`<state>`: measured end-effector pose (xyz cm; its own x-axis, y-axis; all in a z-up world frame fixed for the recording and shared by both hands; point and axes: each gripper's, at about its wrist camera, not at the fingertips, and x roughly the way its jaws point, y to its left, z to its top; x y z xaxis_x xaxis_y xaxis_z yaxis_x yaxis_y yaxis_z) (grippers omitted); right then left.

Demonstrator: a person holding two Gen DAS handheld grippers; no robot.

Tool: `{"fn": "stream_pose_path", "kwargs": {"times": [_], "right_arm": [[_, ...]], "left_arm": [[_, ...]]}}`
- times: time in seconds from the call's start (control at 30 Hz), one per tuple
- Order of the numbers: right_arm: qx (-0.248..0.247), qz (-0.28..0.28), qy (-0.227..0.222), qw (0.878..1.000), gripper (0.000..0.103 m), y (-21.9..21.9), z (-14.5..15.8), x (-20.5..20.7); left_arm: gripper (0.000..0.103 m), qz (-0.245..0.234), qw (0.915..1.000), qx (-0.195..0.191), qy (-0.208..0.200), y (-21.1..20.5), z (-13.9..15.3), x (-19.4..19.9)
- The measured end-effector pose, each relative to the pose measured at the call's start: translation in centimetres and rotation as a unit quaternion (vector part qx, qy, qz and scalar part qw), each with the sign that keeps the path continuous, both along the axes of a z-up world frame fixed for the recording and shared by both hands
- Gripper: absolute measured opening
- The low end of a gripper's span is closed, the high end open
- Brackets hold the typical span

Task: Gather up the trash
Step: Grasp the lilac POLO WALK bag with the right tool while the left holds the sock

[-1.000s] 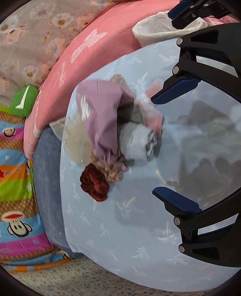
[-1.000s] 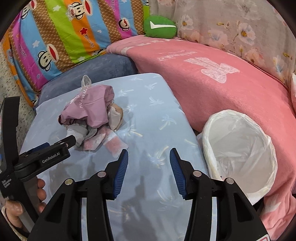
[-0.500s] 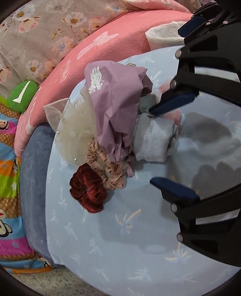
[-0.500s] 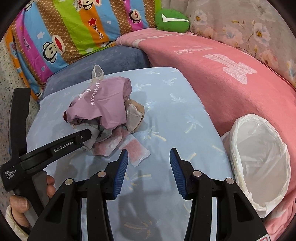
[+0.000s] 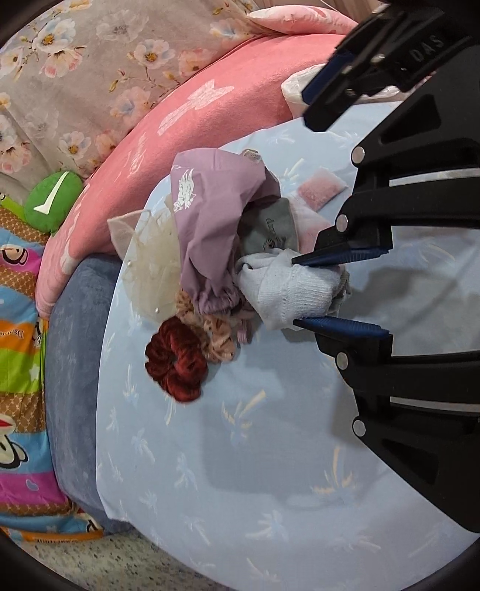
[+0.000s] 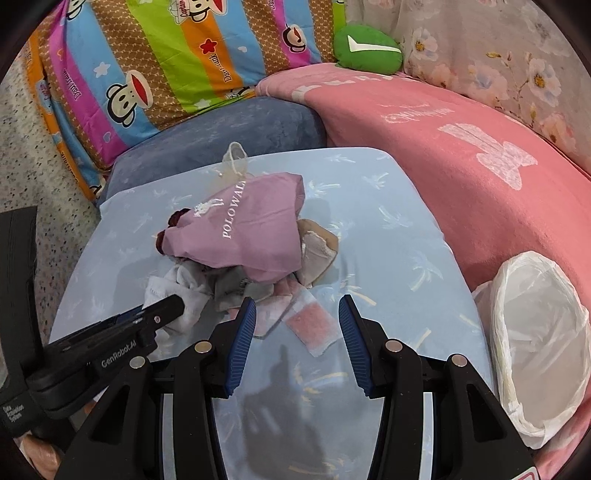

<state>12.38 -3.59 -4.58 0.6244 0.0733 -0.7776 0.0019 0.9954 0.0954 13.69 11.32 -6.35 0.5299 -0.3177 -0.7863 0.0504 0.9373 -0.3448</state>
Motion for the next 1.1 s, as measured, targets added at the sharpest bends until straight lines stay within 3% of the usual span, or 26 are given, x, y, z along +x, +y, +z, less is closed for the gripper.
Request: {"fn": "stream_pose_path", "kwargs": {"times": [0.2,0.37,0.5,0.53,0.57,0.6,0.67,0.7,0.8,1.1], "right_arm": [[0.009,0.017,-0.009,1.000,0.047,1.9,0.8,1.0],[0.020,0.015,-0.020,0.999,0.057,2.8,0.9,2.7],[0.024,0.013,-0.008,1.000,0.057,3.3,0.0,4.2],[0.025,0.012,-0.002,1.000,0.056,3.3,-0.4,4.6],[0.027,0.012,0.004,1.000,0.048,3.3,-0.7,4.8],[0.029,0.012,0.009,0.999,0.032,3.3,-1.0,4.9],[0.034,0.013,0.023,0.999,0.012,3.2,-1.7,5.0],[0.036,0.012,0.026,0.999,0.008,3.0,-1.9,4.9],[0.040,0.009,0.027,0.999,0.002,2.5,-2.1,4.2],[0.055,-0.011,0.002,0.998,0.001,-1.1,0.1,-0.3]], "left_arm": [[0.025,0.036,0.9985,0.038,-0.016,2.3,1.0,-1.0],[0.026,0.053,0.9975,0.039,-0.025,3.6,1.5,-0.3],[0.026,0.054,0.9971,0.044,-0.031,3.4,1.7,0.5],[0.026,0.053,0.9971,0.044,-0.032,3.4,1.7,0.5],[0.026,0.051,0.9972,0.044,-0.033,3.3,1.8,0.7],[0.026,0.050,0.9972,0.043,-0.033,3.3,1.8,0.6],[0.026,0.046,0.9974,0.043,-0.035,3.0,1.9,0.6],[0.026,0.044,0.9974,0.044,-0.036,2.8,2.0,0.7],[0.026,0.037,0.9977,0.044,-0.035,2.1,2.1,0.7],[0.026,0.005,0.9978,0.048,-0.046,-1.5,3.2,-0.6]]}}
